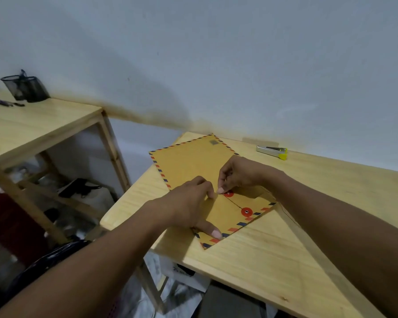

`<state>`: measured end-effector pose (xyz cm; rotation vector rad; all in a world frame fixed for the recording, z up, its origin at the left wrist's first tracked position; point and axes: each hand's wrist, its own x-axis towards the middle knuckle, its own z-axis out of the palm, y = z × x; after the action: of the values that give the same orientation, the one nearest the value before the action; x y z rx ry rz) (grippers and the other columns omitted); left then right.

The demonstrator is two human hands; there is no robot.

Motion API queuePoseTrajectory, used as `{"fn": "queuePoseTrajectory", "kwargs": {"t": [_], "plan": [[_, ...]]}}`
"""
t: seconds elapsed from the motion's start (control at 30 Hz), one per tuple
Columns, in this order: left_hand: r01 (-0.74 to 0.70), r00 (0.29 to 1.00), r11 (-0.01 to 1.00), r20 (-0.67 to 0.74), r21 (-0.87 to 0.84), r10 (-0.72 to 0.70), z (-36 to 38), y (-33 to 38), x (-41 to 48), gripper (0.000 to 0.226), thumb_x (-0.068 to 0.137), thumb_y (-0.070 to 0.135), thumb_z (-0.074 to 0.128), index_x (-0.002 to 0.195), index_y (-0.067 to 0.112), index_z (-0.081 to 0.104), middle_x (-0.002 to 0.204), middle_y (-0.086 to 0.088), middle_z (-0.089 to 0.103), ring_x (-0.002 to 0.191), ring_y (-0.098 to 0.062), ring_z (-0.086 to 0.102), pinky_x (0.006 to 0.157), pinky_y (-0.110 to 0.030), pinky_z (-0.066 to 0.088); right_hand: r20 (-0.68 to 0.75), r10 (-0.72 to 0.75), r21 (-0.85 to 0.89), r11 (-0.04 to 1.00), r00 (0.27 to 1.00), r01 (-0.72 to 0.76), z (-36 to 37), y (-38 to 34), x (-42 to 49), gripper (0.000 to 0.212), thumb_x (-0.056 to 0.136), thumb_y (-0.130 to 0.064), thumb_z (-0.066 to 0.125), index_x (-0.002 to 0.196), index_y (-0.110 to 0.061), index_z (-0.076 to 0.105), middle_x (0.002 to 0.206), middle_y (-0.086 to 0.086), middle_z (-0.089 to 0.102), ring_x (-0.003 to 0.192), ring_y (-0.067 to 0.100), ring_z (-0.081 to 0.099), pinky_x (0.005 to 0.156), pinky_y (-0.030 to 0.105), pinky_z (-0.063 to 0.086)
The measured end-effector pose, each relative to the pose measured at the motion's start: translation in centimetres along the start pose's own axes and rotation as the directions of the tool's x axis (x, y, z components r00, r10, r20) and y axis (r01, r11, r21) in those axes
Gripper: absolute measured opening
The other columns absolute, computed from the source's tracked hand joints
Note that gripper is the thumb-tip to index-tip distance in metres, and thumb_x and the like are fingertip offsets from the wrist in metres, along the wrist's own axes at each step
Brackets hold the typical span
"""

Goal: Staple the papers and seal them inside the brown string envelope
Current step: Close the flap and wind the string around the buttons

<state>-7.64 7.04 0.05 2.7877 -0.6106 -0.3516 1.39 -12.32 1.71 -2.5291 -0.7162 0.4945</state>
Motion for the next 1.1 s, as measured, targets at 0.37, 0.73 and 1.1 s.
{"fn": "queuePoseTrajectory", "kwargs": {"t": [0.37, 0.73, 1.1], "plan": [[0.03, 1.0, 0.998, 0.003, -0.06, -0.03, -0.1, 0.1, 0.0, 0.096, 0.049, 0.071, 0.088, 0.126, 0.033, 0.045, 0.133, 0.012, 0.038, 0.117, -0.016, 0.046, 0.096, -0.038, 0.049, -0.027, 0.172, 0.062, 0.984, 0.985, -0.17, -1.4, 2.1, -0.9, 0.008, 0.082, -0.029, 0.08, 0.082, -0.023, 0.075, 0.085, -0.003, 0.073, 0.093, 0.017, 0.064, 0.085, 0.035, 0.049], [0.105, 0.993, 0.968, -0.035, -0.227, -0.116, 0.4, 1.4, -0.3, 0.077, 0.068, 0.071, 0.077, 0.129, 0.03, 0.05, 0.138, 0.009, 0.037, 0.123, -0.017, 0.046, 0.1, -0.037, 0.046, -0.285, 0.098, -0.03, 0.993, 0.953, -0.111, -0.9, 3.3, -5.2, 0.011, 0.084, -0.027, 0.079, 0.084, -0.017, 0.074, 0.07, -0.01, 0.059, 0.067, 0.007, 0.051, 0.057, 0.023, 0.036], [0.163, 0.888, 0.975, -0.409, -0.149, -0.211, 4.8, 2.2, -0.2, 0.084, 0.075, 0.082, 0.057, 0.124, 0.015, 0.045, 0.123, 0.002, 0.044, 0.107, -0.021, 0.051, 0.092, -0.038, 0.049, -0.177, -0.06, 0.011, 0.998, 0.982, 0.063, 0.7, -0.1, -1.1, 0.011, 0.081, -0.027, 0.081, 0.085, -0.018, 0.075, 0.074, -0.008, 0.062, 0.07, 0.008, 0.05, 0.062, 0.025, 0.039]]}}
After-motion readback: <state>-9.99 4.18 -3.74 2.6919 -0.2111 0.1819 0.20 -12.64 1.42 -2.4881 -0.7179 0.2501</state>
